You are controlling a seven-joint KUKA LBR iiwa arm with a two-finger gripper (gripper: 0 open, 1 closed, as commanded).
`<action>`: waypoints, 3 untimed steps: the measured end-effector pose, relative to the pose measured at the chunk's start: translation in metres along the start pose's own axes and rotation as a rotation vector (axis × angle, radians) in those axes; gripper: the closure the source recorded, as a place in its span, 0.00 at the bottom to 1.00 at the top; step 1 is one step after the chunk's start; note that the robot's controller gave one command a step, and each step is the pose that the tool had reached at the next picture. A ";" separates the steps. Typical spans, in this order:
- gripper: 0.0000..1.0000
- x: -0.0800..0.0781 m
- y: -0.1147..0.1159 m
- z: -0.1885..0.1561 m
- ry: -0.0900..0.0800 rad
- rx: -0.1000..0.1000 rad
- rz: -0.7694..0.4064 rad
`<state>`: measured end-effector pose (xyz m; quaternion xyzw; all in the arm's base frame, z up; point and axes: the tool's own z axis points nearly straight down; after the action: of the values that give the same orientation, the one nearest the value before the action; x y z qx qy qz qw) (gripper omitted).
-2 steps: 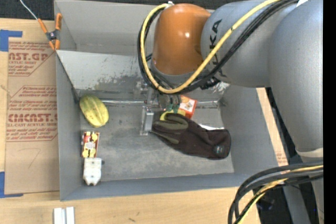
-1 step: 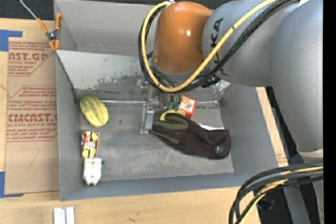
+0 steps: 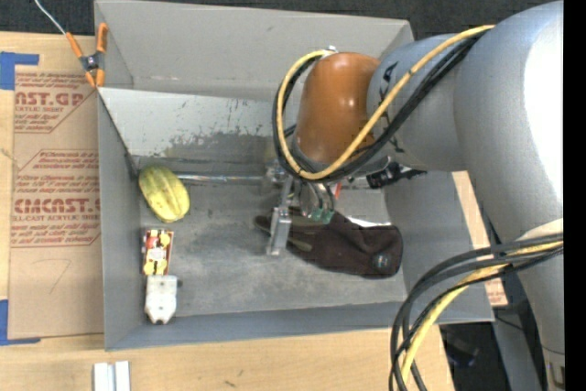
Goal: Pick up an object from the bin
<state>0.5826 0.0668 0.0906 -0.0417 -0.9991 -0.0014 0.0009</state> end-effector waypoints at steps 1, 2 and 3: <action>0.00 0.006 -0.016 -0.007 0.000 0.001 -0.043; 1.00 0.019 -0.045 0.021 -0.001 -0.001 0.115; 1.00 0.019 -0.045 0.021 -0.001 -0.002 0.115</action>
Offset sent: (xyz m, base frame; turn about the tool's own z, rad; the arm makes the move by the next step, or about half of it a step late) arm -0.0226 -0.0438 -0.0206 0.1151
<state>0.5603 0.0237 0.0700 -0.0991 -0.9951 -0.0021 0.0006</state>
